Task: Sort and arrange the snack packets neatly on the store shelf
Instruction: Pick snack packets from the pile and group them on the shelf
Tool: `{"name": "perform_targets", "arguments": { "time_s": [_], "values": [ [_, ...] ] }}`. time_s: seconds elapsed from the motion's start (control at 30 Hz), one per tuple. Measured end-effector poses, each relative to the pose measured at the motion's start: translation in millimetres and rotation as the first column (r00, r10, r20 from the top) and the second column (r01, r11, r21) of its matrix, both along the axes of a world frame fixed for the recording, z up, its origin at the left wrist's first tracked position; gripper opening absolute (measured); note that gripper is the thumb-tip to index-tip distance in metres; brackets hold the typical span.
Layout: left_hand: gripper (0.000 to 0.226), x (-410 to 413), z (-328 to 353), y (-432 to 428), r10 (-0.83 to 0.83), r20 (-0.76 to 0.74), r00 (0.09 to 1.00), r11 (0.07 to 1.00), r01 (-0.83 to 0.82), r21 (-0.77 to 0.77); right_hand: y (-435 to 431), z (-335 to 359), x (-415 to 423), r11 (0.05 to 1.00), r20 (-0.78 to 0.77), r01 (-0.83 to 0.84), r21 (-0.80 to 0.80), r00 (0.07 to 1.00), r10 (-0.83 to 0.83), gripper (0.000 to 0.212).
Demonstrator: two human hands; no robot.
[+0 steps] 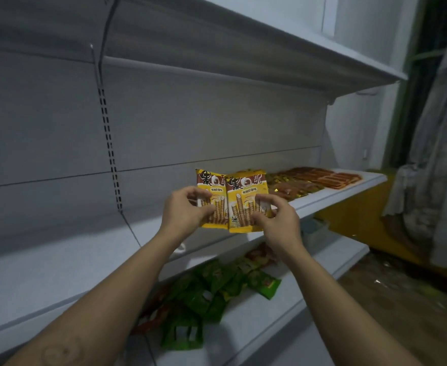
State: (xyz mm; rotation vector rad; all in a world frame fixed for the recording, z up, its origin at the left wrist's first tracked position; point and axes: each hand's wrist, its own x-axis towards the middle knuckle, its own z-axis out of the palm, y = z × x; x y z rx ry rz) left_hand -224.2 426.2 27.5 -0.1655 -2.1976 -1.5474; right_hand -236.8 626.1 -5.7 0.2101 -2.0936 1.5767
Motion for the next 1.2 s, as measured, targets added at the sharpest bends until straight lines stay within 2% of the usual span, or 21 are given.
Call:
{"name": "perform_targets", "arguments": {
  "time_s": [0.23, 0.47, 0.7, 0.9, 1.1, 1.2],
  "values": [
    [0.022, -44.6, 1.6, 2.3, 0.015, -0.004, 1.000, 1.000, -0.015, -0.016, 10.7, 9.2, -36.1, 0.994, -0.019, 0.087, 0.065, 0.996, -0.086, 0.034],
    [0.022, -104.3, 9.8, -16.0, 0.054, -0.015, 0.998, 0.998, -0.053, 0.038, 7.6, 30.0, -84.5, 0.980, -0.027, 0.138, 0.141, 0.990, -0.135, 0.036],
    [0.028, -143.3, 7.3, -33.9, 0.130, -0.047, 0.990, 0.991, -0.129, 0.026, 9.1, 42.1, -131.0, 0.981, -0.017, 0.164, 0.105, 0.986, -0.163, 0.029],
    [0.027, -173.2, 12.4, -28.4, 0.188, 0.042, 0.981, 0.982, -0.188, -0.009, 24.7, 48.9, -179.7, 0.985, 0.032, 0.094, 0.147, 0.994, -0.100, 0.026],
    [0.022, -199.4, -5.6, 20.0, 0.185, 0.221, 0.958, 0.983, -0.181, -0.036, 60.5, 31.7, -226.3, 0.971, 0.130, -0.047, 0.233, 0.991, 0.017, 0.021],
    [0.023, -209.8, -20.5, 37.6, 0.247, 0.257, 0.934, 0.965, -0.214, -0.150, 71.9, 18.4, -247.1, 0.953, 0.170, -0.153, 0.263, 0.979, 0.110, 0.021]
  ]
}}
